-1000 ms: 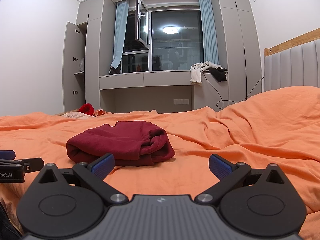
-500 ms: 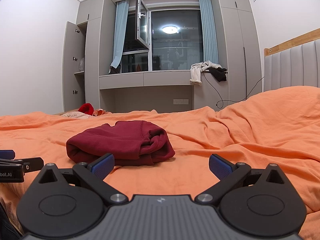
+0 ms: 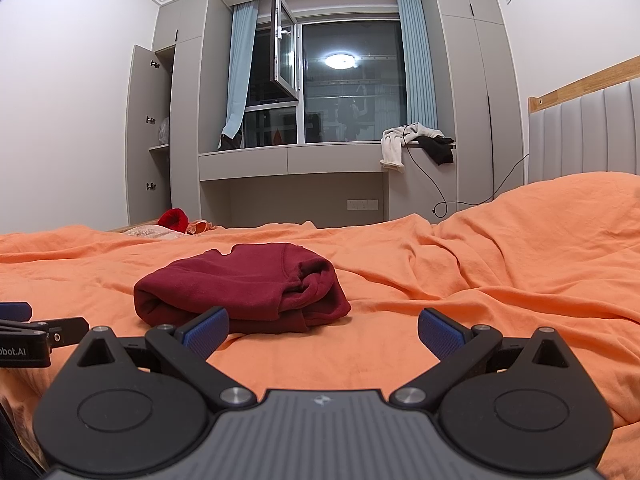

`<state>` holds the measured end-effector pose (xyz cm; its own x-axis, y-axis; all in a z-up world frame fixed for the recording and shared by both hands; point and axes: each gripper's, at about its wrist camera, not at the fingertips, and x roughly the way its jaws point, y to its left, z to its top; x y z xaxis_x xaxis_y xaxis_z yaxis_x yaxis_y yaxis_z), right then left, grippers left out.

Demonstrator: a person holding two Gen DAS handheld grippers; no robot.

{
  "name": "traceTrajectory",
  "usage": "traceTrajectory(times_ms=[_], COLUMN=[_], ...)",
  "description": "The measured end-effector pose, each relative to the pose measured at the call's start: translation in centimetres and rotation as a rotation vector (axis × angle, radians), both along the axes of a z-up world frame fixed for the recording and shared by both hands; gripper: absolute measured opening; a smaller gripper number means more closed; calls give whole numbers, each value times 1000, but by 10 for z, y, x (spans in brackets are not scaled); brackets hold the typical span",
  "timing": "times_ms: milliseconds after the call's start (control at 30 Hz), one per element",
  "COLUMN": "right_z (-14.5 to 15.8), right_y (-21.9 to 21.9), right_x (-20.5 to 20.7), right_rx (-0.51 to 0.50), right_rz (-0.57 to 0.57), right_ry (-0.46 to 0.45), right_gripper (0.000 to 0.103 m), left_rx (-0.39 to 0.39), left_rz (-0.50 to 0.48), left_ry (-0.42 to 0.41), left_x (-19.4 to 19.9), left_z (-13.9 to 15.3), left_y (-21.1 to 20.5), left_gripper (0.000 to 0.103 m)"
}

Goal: Fold small clothes

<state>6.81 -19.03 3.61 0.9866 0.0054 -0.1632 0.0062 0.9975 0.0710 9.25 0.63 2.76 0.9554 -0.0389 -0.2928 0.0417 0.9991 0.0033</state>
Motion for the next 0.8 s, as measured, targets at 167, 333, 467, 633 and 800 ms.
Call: traceTrajectory(times_ms=[167,333,467,633,800], right_z=[0,0,0,0,1], right_y=[0,0,0,0,0], right_x=[0,0,0,0,0], right_rx=[0,0,0,0,-1], right_rz=[0,0,0,0,0], right_ry=[1,1,1,1,1], right_gripper=[103,103,103,103,103], left_rx=[0,0,1,0,-19], left_rz=[0,0,-1,-2,-14], left_ry=[0,0,0,1,9], left_x=[0,0,0,0,1], left_z=[0,0,1,1,-1], left_y=[0,0,0,0,1], left_gripper=[102,102,102,102,102])
